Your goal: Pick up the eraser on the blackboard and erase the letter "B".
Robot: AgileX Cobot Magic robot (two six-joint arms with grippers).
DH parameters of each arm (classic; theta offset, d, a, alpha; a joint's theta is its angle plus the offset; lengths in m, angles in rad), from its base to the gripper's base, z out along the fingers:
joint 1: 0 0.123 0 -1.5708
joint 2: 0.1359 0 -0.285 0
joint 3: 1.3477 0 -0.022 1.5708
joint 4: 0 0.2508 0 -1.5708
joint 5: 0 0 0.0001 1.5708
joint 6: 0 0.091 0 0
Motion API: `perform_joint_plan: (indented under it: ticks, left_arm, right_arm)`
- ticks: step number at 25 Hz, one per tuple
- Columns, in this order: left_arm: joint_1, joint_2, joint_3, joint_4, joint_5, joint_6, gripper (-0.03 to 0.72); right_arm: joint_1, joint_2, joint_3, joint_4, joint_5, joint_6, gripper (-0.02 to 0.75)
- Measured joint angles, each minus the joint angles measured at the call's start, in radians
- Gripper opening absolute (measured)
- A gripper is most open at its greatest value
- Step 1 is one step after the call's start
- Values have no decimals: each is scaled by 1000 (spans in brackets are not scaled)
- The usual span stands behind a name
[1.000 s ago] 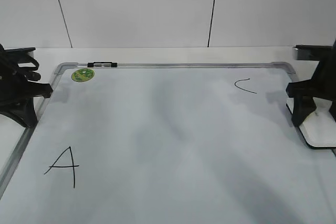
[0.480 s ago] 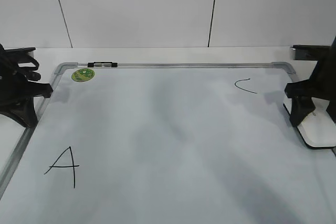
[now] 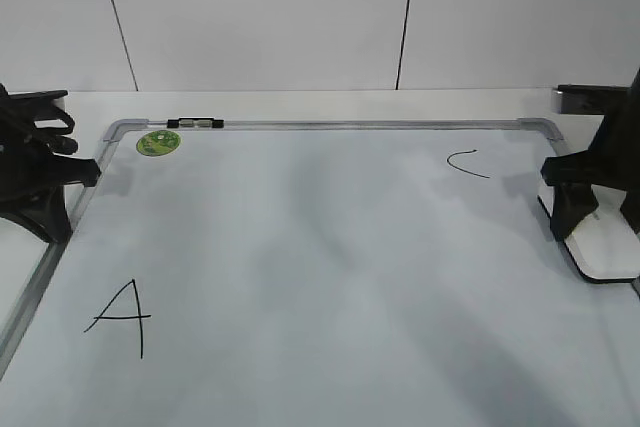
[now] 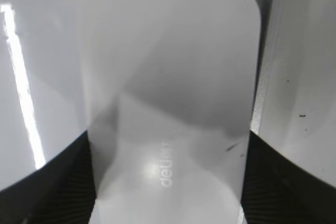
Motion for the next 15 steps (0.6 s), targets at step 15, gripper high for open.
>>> perform_joint_plan:
  ticks: [15]
  left_arm:
    - [0, 0, 0, 0, -2, 0, 16]
  right_arm:
    - [0, 0, -74, -34, 82, 27, 605]
